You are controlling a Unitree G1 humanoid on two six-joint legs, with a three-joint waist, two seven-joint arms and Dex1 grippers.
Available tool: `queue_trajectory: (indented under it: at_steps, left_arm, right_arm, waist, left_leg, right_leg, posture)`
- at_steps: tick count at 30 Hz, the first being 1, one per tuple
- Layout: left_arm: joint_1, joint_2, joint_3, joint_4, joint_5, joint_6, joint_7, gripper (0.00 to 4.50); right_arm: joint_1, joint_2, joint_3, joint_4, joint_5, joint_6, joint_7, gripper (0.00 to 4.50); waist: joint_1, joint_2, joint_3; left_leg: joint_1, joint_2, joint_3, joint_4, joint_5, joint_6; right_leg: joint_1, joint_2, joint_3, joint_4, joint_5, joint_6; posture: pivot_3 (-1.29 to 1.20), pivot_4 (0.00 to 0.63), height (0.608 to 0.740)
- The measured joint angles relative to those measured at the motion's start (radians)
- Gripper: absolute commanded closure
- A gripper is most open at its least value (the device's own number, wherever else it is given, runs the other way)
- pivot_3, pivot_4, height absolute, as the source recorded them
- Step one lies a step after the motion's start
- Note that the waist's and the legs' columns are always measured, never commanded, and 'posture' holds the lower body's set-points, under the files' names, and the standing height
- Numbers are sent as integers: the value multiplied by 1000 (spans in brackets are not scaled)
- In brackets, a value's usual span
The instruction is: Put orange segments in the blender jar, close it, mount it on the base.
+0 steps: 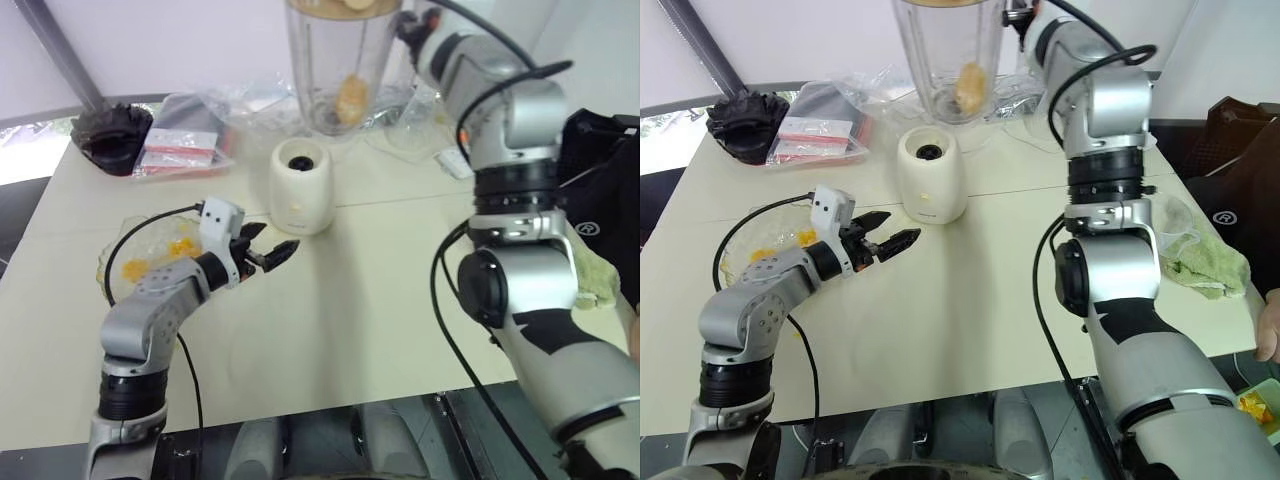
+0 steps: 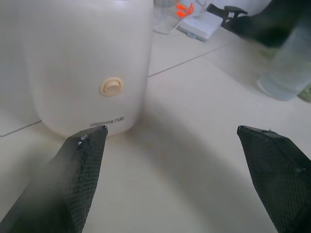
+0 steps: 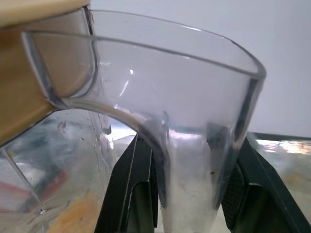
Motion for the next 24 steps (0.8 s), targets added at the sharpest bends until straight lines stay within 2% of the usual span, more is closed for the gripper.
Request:
queue_trajectory:
  at_steps: [8, 24]
  left_arm:
    - [44, -18, -4, -55, -2, -11, 73, 49]
    - [92, -20, -32, -139, -40, 33, 166, 49]
  right_arm:
    - [-18, 60, 14, 124, 0, -87, -6, 3504]
    - [13, 81, 24, 217, -18, -173, -9, 3504]
  waist:
    - [0, 0, 0]
    - [-2, 0, 0]
  left_leg:
    - [-1, -1, 0, 0, 0, 0]
    - [0, -1, 0, -1, 0, 0]
  right_leg:
    - [0, -2, -1, -1, 0, 0]
    - [0, 0, -1, -1, 0, 0]
  posture:
    - [0, 150, 740]
    - [0, 150, 740]
